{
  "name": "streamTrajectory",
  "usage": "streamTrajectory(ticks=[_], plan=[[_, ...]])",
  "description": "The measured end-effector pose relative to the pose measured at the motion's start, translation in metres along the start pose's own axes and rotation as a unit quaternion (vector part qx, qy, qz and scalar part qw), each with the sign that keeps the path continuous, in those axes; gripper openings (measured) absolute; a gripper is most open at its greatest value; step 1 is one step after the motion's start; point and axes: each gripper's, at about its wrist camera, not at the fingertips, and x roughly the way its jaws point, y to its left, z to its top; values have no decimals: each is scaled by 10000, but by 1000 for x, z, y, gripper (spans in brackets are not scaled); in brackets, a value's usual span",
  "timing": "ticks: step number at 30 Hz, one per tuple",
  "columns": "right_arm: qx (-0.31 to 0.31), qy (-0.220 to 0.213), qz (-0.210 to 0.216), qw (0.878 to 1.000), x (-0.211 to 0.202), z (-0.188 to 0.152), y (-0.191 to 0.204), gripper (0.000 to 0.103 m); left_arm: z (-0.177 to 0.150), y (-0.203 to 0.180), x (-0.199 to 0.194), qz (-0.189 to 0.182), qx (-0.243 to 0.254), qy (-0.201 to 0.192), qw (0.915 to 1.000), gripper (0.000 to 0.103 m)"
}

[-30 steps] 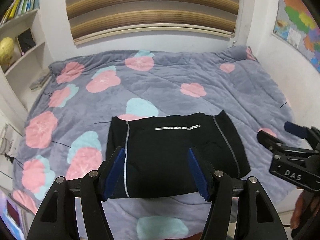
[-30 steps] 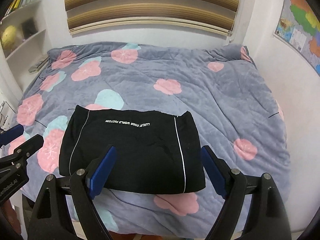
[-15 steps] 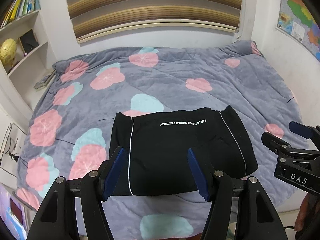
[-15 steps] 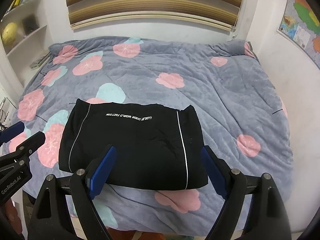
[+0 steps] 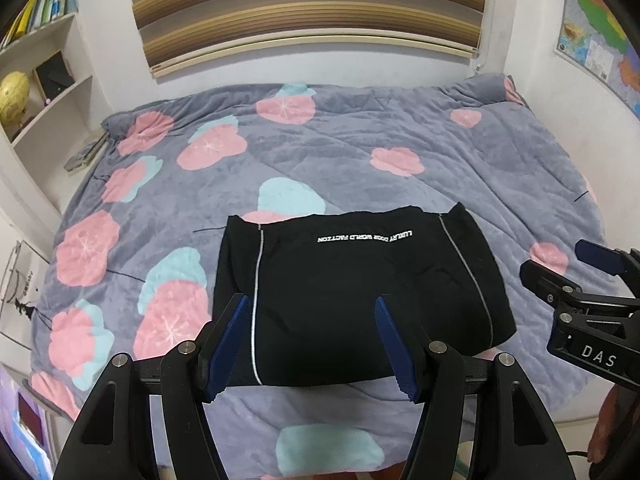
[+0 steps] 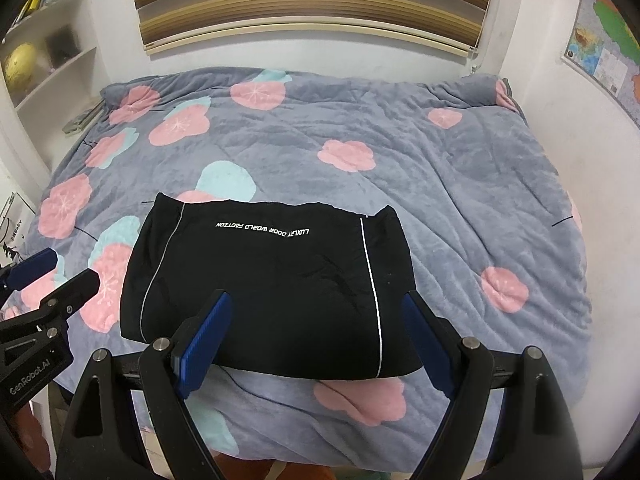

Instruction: Fold large clothes

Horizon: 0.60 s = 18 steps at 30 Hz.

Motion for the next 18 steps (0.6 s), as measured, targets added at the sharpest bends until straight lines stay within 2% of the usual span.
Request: streamTrajectory(ticks=[18], plan=[[86, 106, 84, 9999, 8, -2, 0, 87, 1, 0, 5, -32, 3, 52, 10000, 66]])
